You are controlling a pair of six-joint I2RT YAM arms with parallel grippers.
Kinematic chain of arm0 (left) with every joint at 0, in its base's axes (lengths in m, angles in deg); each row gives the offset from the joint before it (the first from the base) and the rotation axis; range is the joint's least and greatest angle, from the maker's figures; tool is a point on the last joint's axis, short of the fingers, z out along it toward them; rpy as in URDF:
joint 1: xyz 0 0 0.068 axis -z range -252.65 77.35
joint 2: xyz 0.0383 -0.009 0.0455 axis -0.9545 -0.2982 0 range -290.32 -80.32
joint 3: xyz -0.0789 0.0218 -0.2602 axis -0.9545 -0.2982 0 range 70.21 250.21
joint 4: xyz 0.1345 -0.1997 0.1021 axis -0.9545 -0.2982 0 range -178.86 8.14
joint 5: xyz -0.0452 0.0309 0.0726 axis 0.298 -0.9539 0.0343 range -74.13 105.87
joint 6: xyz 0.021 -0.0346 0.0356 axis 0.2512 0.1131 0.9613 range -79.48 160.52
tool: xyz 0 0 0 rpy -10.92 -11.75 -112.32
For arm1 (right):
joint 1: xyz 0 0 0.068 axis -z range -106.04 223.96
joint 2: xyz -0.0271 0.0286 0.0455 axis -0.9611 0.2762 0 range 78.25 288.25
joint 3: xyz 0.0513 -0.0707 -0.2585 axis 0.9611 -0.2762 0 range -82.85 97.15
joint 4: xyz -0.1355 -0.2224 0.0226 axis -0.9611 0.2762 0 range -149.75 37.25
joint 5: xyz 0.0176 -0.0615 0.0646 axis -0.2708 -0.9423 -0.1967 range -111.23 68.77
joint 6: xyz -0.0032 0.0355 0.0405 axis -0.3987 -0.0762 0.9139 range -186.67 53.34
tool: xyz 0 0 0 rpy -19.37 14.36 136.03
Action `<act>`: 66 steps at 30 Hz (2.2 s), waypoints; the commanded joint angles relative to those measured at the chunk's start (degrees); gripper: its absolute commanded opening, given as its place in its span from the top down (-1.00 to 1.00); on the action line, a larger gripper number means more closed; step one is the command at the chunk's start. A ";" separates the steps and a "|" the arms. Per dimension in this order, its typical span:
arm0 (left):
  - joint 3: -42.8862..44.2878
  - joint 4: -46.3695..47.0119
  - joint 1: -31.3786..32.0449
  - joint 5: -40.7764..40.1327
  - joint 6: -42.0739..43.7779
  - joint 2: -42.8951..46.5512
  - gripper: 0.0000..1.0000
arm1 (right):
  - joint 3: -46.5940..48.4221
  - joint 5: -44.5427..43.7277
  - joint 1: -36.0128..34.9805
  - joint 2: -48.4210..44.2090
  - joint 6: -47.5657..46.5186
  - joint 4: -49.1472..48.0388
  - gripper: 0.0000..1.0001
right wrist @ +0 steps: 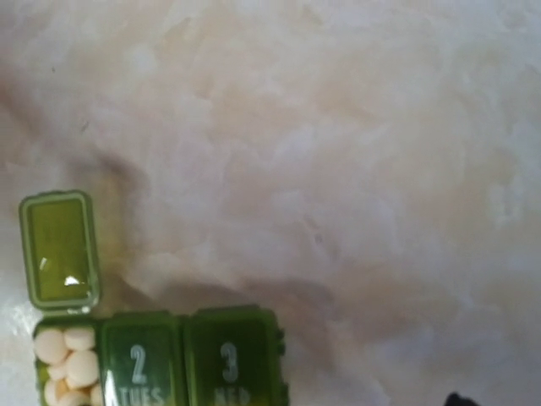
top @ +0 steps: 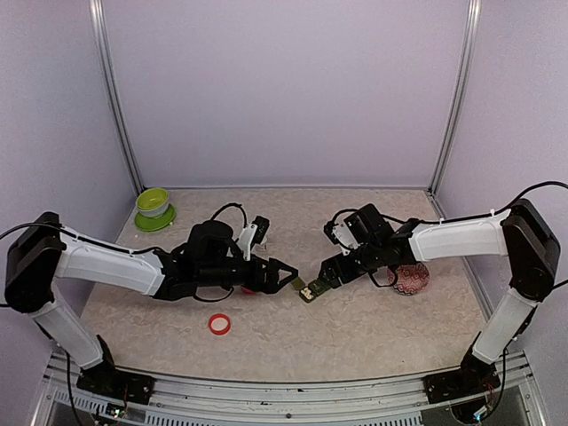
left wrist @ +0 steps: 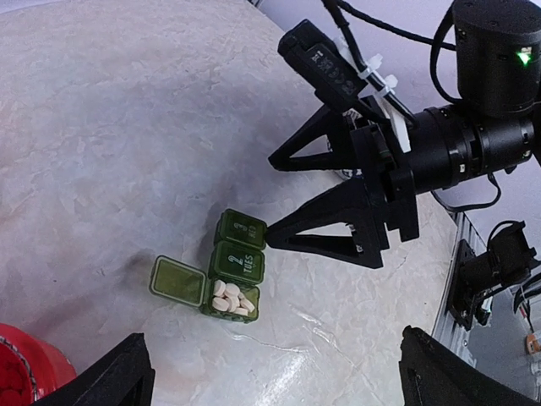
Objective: Sort the pills into containers
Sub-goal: Adjust the pill container at the center of the board, then hold the pill container at the center of the board.
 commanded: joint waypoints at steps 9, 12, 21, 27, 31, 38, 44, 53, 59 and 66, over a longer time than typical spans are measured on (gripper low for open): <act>4.30 4.43 -0.17 0.64 -7.25 -11.18 -0.98 | -0.45 3.93 0.51 4.55 -3.29 -5.02 -0.91; 5.10 4.72 -0.51 0.83 -8.24 -13.08 -0.98 | -0.99 4.38 0.14 4.48 -3.75 -6.04 -0.91; 5.85 7.98 -1.36 2.95 -9.74 -15.54 -0.98 | -0.79 3.00 -0.80 6.01 -3.53 -5.97 -0.91; 6.46 7.75 -1.36 1.57 -9.84 -16.44 -0.98 | -0.48 1.90 -1.43 6.48 -3.34 -5.75 -0.90; 7.29 6.82 -1.18 0.21 -9.61 -17.39 -0.98 | -0.29 1.35 -1.75 6.89 -3.04 -5.61 -0.83; 7.56 7.76 -1.19 -0.49 -10.41 -19.11 -0.98 | -1.05 1.36 -1.78 6.50 -2.49 -6.81 -0.64; 8.17 9.39 -1.27 0.63 -10.36 -20.31 -0.98 | -1.04 2.03 -1.81 6.88 -2.46 -6.89 -0.57; 8.88 14.15 -1.79 5.82 -10.03 -22.24 -0.98 | -1.58 0.62 -1.82 6.46 -1.62 -7.45 -0.50; 8.66 15.37 -2.34 6.60 -10.31 -22.98 -0.98 | -1.35 0.61 -1.79 6.32 -1.35 -7.56 -0.32; 8.13 15.83 -3.08 6.77 -10.44 -23.72 -0.98 | -1.90 2.92 -0.97 5.98 -0.08 -7.77 -0.29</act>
